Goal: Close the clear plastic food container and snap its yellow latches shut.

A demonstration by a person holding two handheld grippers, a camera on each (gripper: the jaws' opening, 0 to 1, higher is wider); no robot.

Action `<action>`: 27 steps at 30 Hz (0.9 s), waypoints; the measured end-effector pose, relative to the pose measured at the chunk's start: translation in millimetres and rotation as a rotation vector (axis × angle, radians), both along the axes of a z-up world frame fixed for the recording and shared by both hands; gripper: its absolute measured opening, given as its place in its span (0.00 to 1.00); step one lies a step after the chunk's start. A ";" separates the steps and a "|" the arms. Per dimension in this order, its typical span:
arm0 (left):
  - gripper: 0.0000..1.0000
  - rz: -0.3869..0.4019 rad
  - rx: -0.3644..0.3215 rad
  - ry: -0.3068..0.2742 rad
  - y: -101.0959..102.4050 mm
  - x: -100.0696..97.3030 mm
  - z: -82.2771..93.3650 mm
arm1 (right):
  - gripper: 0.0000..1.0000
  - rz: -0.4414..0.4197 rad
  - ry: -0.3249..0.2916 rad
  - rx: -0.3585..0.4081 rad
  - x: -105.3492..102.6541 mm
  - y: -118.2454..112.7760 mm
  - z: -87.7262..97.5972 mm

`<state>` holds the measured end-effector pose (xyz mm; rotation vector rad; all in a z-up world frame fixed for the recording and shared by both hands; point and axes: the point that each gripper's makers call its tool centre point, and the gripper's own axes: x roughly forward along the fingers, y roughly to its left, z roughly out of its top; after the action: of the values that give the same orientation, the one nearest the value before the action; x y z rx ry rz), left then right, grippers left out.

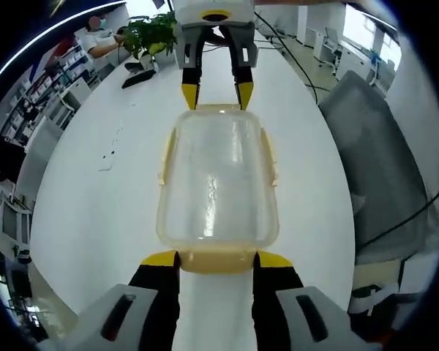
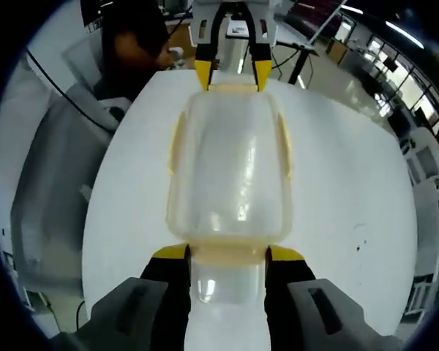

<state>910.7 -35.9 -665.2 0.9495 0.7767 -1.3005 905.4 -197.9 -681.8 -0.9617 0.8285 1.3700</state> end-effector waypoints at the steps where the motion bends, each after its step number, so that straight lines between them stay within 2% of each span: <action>1: 0.32 -0.002 -0.003 0.001 -3.6 -0.2 -0.2 | 0.35 -0.003 0.002 -0.002 -0.3 -3.0 -1.2; 7: 0.32 -0.023 -0.015 0.004 -25.5 1.3 -0.6 | 0.35 -0.017 0.014 -0.012 -3.4 -20.9 -7.9; 21: 0.32 -0.034 -0.041 0.004 -63.7 4.4 -10.9 | 0.36 -0.019 0.030 -0.010 -2.1 -57.7 -8.0; 27: 0.32 -0.023 -0.057 0.008 -78.0 9.0 -21.8 | 0.36 -0.009 0.029 -0.030 3.5 -72.1 -10.5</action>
<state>919.7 -113.9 -686.9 0.9104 0.7331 -1.3399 908.9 -270.0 -692.3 -0.9619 0.8762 1.3694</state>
